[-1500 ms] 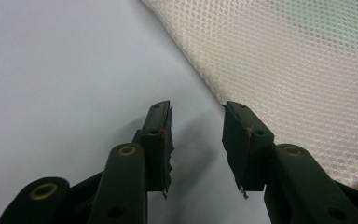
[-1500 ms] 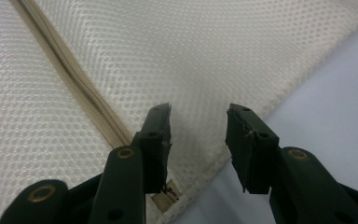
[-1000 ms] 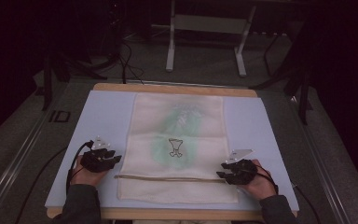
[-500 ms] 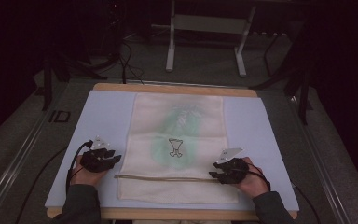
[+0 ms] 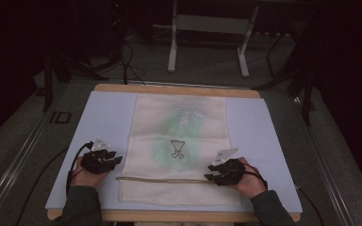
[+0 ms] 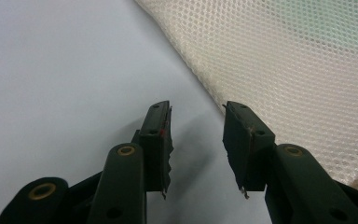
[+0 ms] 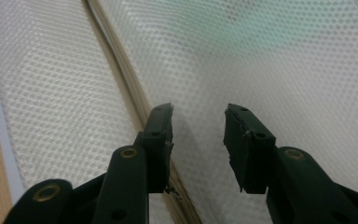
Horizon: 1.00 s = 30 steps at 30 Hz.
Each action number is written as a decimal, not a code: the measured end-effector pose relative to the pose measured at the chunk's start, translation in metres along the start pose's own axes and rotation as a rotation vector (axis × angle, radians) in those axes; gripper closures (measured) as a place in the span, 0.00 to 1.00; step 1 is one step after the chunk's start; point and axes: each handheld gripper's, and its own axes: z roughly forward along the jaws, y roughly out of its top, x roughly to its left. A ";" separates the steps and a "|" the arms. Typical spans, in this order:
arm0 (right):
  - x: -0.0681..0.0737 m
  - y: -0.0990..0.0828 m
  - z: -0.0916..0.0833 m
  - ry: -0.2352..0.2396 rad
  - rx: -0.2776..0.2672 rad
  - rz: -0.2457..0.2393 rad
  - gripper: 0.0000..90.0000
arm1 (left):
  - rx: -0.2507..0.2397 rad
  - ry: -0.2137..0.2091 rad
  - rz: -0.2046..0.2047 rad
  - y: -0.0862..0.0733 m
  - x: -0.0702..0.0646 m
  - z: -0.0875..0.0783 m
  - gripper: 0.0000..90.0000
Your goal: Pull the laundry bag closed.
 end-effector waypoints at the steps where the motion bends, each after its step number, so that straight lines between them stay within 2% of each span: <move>1: 0.001 0.002 0.001 0.006 0.002 -0.009 0.69 | 0.001 -0.004 -0.001 0.000 0.000 0.000 0.68; 30: 0.017 0.040 0.018 0.067 0.014 -0.108 0.71 | 0.006 -0.015 0.007 0.001 0.000 0.000 0.67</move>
